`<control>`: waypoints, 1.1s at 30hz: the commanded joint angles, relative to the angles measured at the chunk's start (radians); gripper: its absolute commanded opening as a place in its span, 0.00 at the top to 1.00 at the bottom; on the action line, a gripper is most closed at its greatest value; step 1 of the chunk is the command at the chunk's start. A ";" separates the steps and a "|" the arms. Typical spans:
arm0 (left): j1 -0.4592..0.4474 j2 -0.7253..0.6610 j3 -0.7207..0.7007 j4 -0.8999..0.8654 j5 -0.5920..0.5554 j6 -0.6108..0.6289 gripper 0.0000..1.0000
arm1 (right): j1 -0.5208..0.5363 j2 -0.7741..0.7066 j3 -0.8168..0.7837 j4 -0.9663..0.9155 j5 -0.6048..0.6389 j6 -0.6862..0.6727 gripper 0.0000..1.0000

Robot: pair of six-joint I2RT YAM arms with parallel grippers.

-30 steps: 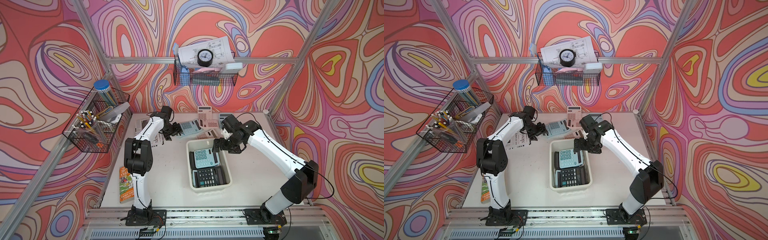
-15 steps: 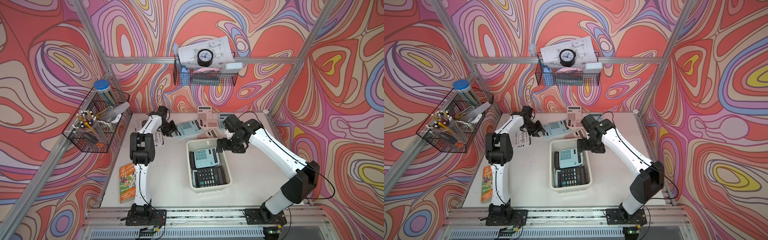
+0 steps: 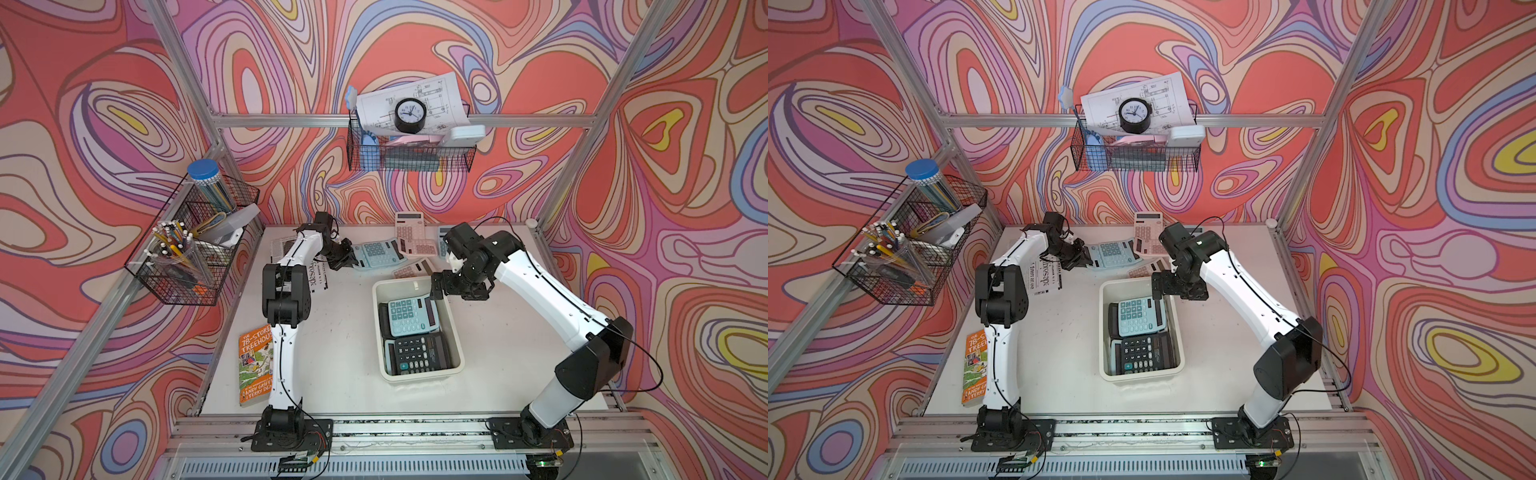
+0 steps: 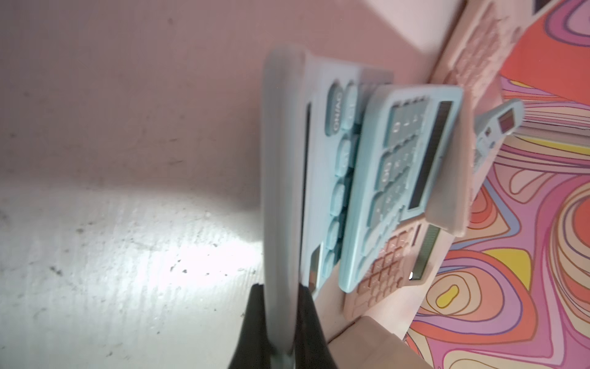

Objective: Put the calculator in the storage box
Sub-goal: Pick up the calculator at the center of the board.

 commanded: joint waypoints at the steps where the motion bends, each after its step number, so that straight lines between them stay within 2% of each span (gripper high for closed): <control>1: -0.005 -0.032 -0.060 -0.059 -0.112 0.025 1.00 | -0.006 0.011 0.027 -0.006 0.022 -0.011 0.02; 6: -0.005 -0.183 -0.210 -0.046 -0.134 0.016 1.00 | -0.005 0.007 0.016 0.013 0.022 -0.006 0.02; 14: -0.012 -0.423 -0.375 -0.202 -0.204 -0.006 1.00 | -0.005 -0.037 -0.034 0.053 0.037 0.030 0.02; 23: -0.025 -0.676 -0.430 -0.429 -0.255 -0.039 1.00 | -0.005 -0.075 -0.066 0.077 0.065 0.065 0.02; 29: -0.052 -0.803 -0.404 -0.467 -0.171 -0.067 1.00 | -0.007 -0.071 -0.033 0.078 0.108 0.083 0.02; 33: -0.130 -0.875 -0.401 -0.462 -0.132 -0.092 1.00 | -0.013 -0.087 -0.028 0.091 0.140 0.112 0.02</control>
